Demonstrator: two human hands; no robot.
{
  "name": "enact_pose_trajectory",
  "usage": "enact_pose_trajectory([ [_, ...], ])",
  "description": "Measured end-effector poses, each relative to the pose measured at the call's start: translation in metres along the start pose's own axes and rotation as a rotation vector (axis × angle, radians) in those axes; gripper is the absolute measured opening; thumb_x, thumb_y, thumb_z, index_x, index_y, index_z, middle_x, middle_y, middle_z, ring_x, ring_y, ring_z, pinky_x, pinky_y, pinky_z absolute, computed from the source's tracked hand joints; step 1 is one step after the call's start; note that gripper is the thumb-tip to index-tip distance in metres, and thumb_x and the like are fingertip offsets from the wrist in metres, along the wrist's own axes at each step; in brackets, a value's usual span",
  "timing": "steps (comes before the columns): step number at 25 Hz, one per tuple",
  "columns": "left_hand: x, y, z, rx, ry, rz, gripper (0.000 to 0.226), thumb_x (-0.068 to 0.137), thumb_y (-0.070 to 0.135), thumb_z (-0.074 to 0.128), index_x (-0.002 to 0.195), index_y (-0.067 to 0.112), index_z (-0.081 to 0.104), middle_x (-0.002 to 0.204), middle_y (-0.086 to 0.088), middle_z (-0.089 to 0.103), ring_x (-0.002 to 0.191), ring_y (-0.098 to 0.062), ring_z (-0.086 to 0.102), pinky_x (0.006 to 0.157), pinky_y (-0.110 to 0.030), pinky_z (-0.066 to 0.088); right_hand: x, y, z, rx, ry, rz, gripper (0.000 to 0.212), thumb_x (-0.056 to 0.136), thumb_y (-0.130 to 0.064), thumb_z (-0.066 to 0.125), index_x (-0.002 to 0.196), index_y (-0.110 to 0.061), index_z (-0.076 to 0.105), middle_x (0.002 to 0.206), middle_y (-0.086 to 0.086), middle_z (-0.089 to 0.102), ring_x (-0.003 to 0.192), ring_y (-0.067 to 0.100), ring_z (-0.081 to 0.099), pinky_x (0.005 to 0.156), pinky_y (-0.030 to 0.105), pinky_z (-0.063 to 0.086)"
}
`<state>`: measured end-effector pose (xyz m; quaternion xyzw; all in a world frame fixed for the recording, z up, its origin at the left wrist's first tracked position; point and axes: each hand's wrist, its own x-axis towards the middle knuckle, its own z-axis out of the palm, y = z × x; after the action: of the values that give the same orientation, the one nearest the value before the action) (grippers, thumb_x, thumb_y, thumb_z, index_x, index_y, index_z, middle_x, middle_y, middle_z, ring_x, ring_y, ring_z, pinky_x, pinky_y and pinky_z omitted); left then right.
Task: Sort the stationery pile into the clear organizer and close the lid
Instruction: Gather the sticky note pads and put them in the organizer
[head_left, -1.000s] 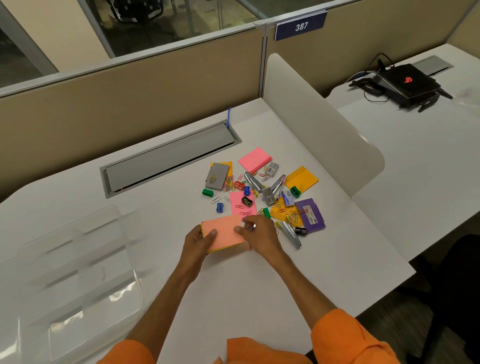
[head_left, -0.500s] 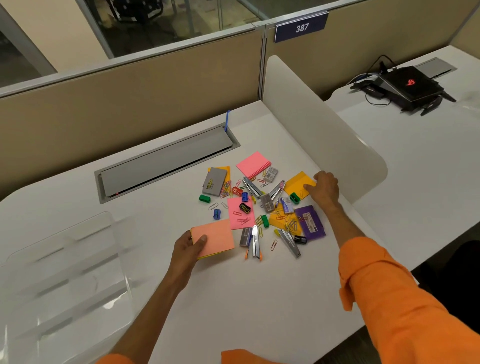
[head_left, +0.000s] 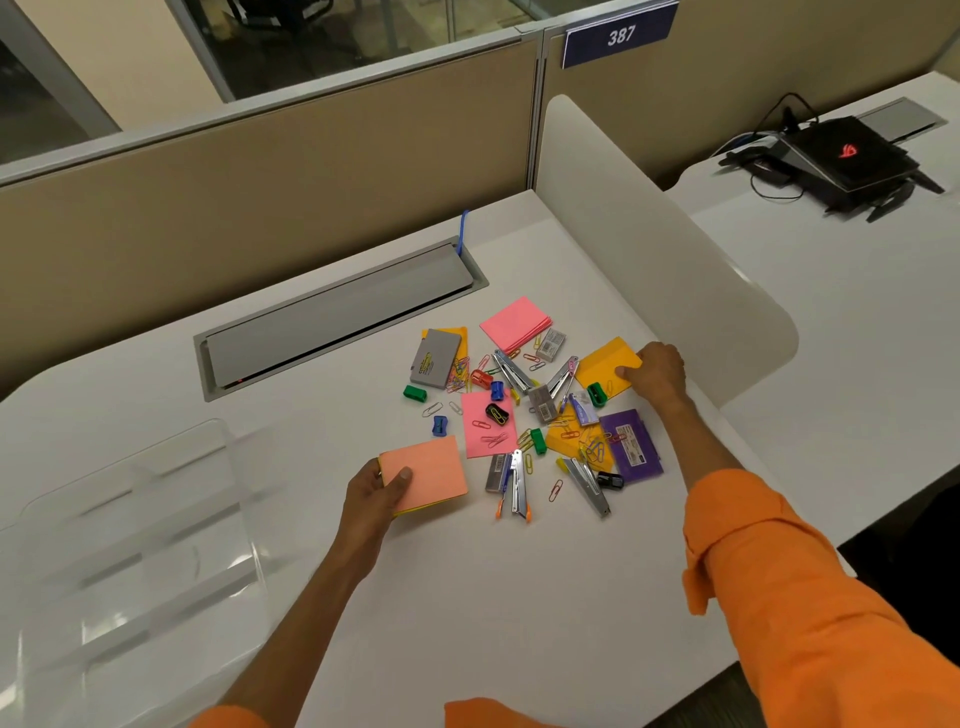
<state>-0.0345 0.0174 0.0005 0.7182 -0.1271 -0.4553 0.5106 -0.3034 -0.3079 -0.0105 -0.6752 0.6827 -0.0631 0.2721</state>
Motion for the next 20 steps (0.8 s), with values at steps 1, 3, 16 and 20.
enact_pose_trajectory([
  [1, 0.001, -0.001, 0.001, 0.003, 0.001, -0.001, 0.016, 0.094, 0.018, 0.063, 0.109, 0.022, 0.062, 0.113, -0.006, 0.068, 0.105, -0.028, 0.064, 0.095, -0.045, 0.051, -0.002, -0.001, -0.002, 0.044, 0.009, -0.019, 0.038, 0.084, -0.021, 0.073, 0.059, -0.005, 0.048, 0.068, 0.015, 0.056, 0.073, 0.029, 0.055, 0.05, 0.026, 0.029],
  [3, 0.001, -0.001, 0.001, 0.008, 0.009, -0.003, 0.023, 0.094, 0.02, 0.063, 0.117, 0.018, 0.059, 0.117, -0.008, 0.067, 0.108, -0.028, 0.063, 0.096, -0.045, 0.05, -0.013, -0.008, -0.012, 0.141, 0.05, -0.028, 0.027, 0.09, -0.014, 0.064, 0.07, 0.0, 0.055, 0.072, 0.016, 0.058, 0.078, 0.033, 0.058, 0.051, 0.027, 0.029],
  [16, -0.007, 0.005, -0.001, -0.079, 0.024, -0.045, 0.012, 0.096, 0.018, 0.06, 0.104, 0.026, 0.063, 0.116, -0.003, 0.068, 0.112, -0.029, 0.062, 0.102, -0.05, 0.048, -0.134, -0.074, -0.015, 0.569, 0.183, -0.157, 0.023, 0.092, -0.022, 0.064, 0.106, -0.004, 0.062, 0.096, 0.008, 0.067, 0.08, 0.022, 0.064, 0.068, 0.017, 0.049],
  [20, -0.01, 0.009, 0.005, -0.095, 0.008, -0.058, 0.017, 0.098, 0.017, 0.056, 0.113, 0.021, 0.061, 0.121, -0.008, 0.066, 0.113, -0.031, 0.062, 0.102, -0.051, 0.048, -0.167, -0.091, 0.022, 0.695, -0.102, -0.095, 0.023, 0.091, -0.021, 0.065, 0.109, -0.007, 0.061, 0.097, 0.01, 0.069, 0.072, 0.021, 0.07, 0.054, 0.019, 0.054],
])
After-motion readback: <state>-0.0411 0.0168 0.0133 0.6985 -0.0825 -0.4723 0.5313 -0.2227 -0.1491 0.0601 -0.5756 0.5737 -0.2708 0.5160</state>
